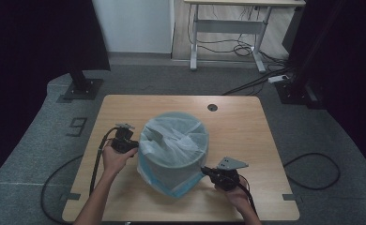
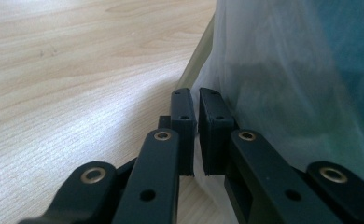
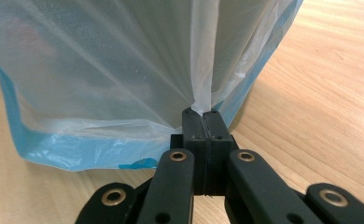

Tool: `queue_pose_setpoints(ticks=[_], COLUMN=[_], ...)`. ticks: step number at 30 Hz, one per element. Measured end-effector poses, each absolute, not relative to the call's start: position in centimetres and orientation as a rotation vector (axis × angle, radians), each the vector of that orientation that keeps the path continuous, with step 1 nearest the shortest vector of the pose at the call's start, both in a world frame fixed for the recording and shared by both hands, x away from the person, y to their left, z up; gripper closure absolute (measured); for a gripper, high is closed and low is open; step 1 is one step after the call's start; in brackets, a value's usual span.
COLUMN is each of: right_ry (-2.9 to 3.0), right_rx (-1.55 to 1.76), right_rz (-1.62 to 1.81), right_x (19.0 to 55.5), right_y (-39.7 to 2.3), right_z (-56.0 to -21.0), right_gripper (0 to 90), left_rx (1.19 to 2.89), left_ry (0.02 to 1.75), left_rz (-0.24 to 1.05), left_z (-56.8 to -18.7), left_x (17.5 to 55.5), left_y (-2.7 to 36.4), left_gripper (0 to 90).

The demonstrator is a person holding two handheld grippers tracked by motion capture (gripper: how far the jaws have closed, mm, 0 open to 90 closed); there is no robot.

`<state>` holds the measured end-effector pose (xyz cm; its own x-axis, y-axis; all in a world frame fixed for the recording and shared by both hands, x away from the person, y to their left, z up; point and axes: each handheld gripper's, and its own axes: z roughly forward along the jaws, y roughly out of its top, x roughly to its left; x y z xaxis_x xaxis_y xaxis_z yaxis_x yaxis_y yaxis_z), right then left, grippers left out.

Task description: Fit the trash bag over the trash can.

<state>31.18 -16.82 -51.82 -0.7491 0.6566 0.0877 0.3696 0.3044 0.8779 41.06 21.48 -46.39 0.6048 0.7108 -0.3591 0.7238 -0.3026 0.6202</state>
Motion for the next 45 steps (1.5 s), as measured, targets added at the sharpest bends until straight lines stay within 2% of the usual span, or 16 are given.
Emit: queue_pose_setpoints(ticks=[7,9,11,14,16,20,24,29,41,45], right_ry=[2.267,2.259,2.237,2.174,2.139,2.099,2.066,2.048,2.012,2.003], right_rx=[0.997,1.017,1.024,1.023,1.034,1.080,1.087,1.067,1.059,1.074], right_rz=[1.363,1.371,1.370,1.379,1.413,1.455,1.519,1.550,1.567,1.551], right_x=[32.0,32.0,31.9,31.2,30.8,30.7,30.4,29.4,27.1,26.9], right_y=[-16.8,-17.0,-17.1,-17.4,-17.8,-18.5,-19.2,-20.1,-22.3,-23.1], right_z=[-52.3,-52.3,-52.2,-52.0,-51.8,-51.6,-51.5,-51.1,-51.0,-51.1], right_gripper=[88.6,87.3,79.8,60.2,50.5,43.7,40.2,38.8,37.4,37.4], left_rx=[2.058,2.059,2.041,1.979,1.937,1.874,1.765,1.768,1.953,1.982], left_ry=[1.134,1.142,1.139,1.127,1.125,1.113,1.057,0.972,0.788,0.752], left_rz=[-0.029,-0.014,0.025,0.099,0.145,0.178,0.168,0.210,0.246,0.209], left_z=[-47.0,-47.0,-46.7,-46.0,-45.6,-44.8,-43.2,-40.5,-35.5,-34.6], left_x=[41.2,41.2,41.0,40.3,39.9,39.1,37.9,37.0,36.1,36.9], left_y=[21.3,21.4,21.8,23.0,24.1,26.1,27.6,27.6,22.3,20.1], left_gripper=[83.8,80.5,70.5,52.0,42.4,30.7,28.2,28.3,27.5,27.7])
